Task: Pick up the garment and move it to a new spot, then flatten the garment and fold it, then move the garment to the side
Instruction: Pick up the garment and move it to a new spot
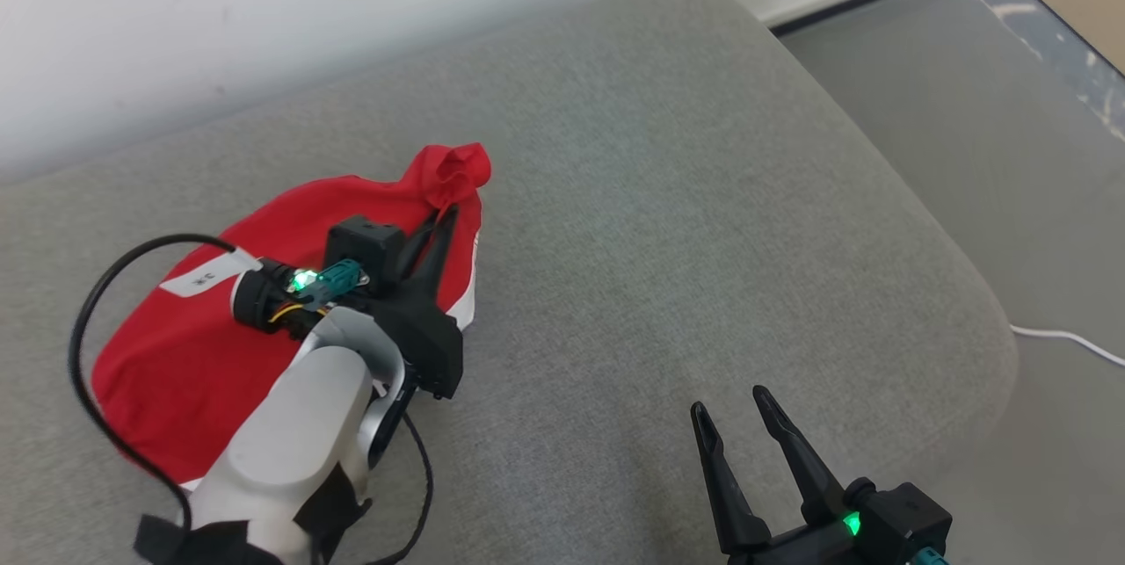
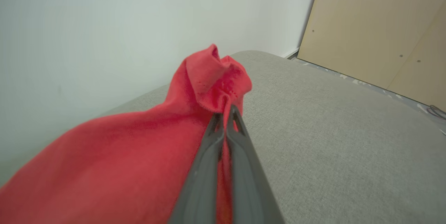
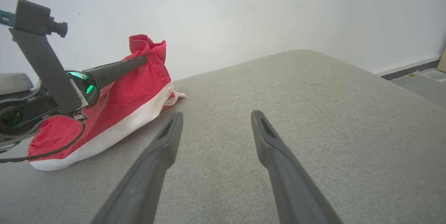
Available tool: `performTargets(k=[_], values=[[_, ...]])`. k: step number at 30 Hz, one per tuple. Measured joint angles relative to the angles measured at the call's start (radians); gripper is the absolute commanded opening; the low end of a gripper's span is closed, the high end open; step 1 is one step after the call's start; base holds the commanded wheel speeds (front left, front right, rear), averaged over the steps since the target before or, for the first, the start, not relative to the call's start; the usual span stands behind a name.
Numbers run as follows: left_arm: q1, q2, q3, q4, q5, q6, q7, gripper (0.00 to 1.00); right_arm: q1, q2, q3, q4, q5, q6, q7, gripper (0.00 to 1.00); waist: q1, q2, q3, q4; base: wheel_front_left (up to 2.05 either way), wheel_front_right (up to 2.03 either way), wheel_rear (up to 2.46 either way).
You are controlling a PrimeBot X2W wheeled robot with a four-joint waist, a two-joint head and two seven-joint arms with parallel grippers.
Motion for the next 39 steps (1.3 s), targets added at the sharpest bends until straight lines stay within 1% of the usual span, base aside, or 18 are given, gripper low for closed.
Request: performTargets(k=[1, 2, 3, 4, 5, 6, 10, 15, 16, 17, 22, 25, 27, 31, 35, 36, 39], values=[[-0.009, -0.007, -0.001, 0.019, 0.001, -0.003, -0.004, 0.26, 0.0, -0.001, 0.0, -0.001, 0.0, 0.0, 0.0, 1.0, 0.0001, 0.0001, 0.01, -0.007, 0.0, 0.0, 0.0], [-0.016, -0.016, -0.003, 0.034, 0.001, -0.004, -0.008, 0.34, 0.0, -0.001, -0.001, -0.002, 0.0, 0.0, 0.0, 1.0, 0.0001, 0.0001, 0.019, -0.013, 0.0, 0.0, 0.0], [-0.021, -0.026, -0.006, 0.051, 0.001, -0.009, -0.008, 0.36, 0.0, -0.001, -0.001, -0.001, 0.0, 0.0, 0.0, 1.0, 0.0001, 0.0001, 0.027, -0.018, 0.0, 0.0, 0.0], [-0.024, -0.033, -0.008, 0.065, 0.001, -0.012, -0.012, 0.48, 0.0, 0.0, -0.002, -0.001, 0.0, 0.0, 0.0, 1.0, 0.0, 0.0001, 0.035, -0.022, 0.0, 0.0, 0.0], [-0.027, -0.04, -0.007, 0.077, 0.0, -0.012, -0.016, 0.91, 0.0, 0.0, -0.002, 0.0, 0.0, 0.0, 0.0, 1.0, 0.0001, 0.0001, 0.041, -0.025, 0.0, 0.0, 0.0], [-0.029, -0.045, -0.007, 0.086, 0.0, -0.013, -0.017, 1.0, 0.0, 0.0, -0.005, 0.001, 0.0, 0.0, 0.0, 1.0, 0.0001, 0.0002, 0.046, -0.026, 0.0, 0.0, 0.0], [-0.031, -0.061, -0.002, 0.082, 0.002, -0.02, -0.021, 1.0, -0.006, 0.0, -0.011, 0.004, -0.021, 0.0, 0.0, 1.0, 0.0, 0.0002, 0.045, -0.012, 0.0, 0.0, 0.0], [0.011, -0.058, 0.061, -0.044, 0.023, -0.021, -0.024, 1.0, -0.007, 0.0, -0.028, 0.014, -0.04, 0.0, 0.0, 1.0, 0.0, 0.0002, 0.029, 0.028, 0.0, 0.0, 0.0], [0.032, -0.054, 0.074, -0.076, 0.03, -0.021, -0.024, 1.0, -0.007, 0.0, -0.029, 0.018, -0.042, 0.0, 0.0, 1.0, 0.0, 0.0001, 0.024, 0.039, 0.0, 0.0, 0.0], [0.073, -0.045, 0.11, -0.135, 0.04, -0.021, -0.024, 1.0, -0.008, 0.0, -0.031, 0.024, -0.046, 0.0, 0.0, 1.0, 0.0, 0.0001, 0.012, 0.065, 0.0, 0.0, 0.0], [0.209, -0.017, 0.217, -0.278, 0.083, -0.004, -0.025, 1.0, -0.008, 0.0, -0.048, 0.025, -0.054, 0.0, 0.0, 1.0, -0.0001, 0.0002, -0.021, 0.135, 0.0, 0.0, 0.0], [0.301, -0.015, 0.273, -0.353, 0.11, 0.006, -0.025, 1.0, -0.005, 0.0, -0.055, 0.028, -0.07, 0.0, 0.0, 1.0, -0.0001, 0.0001, -0.042, 0.179, 0.0, 0.0, 0.0], [0.36, -0.016, 0.311, -0.391, 0.125, 0.015, -0.024, 1.0, 0.001, 0.0, -0.063, 0.033, -0.074, 0.0, 0.0, 1.0, -0.0002, 0.0001, -0.056, 0.209, 0.0, 0.0, 0.0], [0.479, -0.029, 0.376, -0.448, 0.151, 0.019, -0.025, 1.0, 0.023, 0.0, -0.078, 0.038, -0.073, 0.0, 0.0, 1.0, -0.0003, 0.0001, -0.093, 0.262, 0.0, 0.0, 0.0], [0.561, -0.037, 0.434, -0.503, 0.179, 0.016, -0.025, 1.0, 0.027, 0.0, -0.082, 0.034, -0.083, 0.0, 0.0, 1.0, -0.0003, 0.0001, -0.13, 0.313, 0.0, 0.0, 0.0], [0.561, -0.037, 0.434, -0.503, 0.179, 0.016, -0.025, 1.0, 0.027, 0.0, -0.082, 0.034, -0.083, 0.0, 0.0, 1.0, -0.0003, 0.0001, -0.13, 0.313, 0.0, 0.0, 0.0], [0.629, -0.041, 0.479, -0.554, 0.217, 0.025, -0.025, 1.0, 0.028, 0.0, -0.098, 0.022, -0.085, 0.0, 0.0, 1.0, -0.0003, 0.0, -0.157, 0.346, 0.0, 0.0, 0.0]])
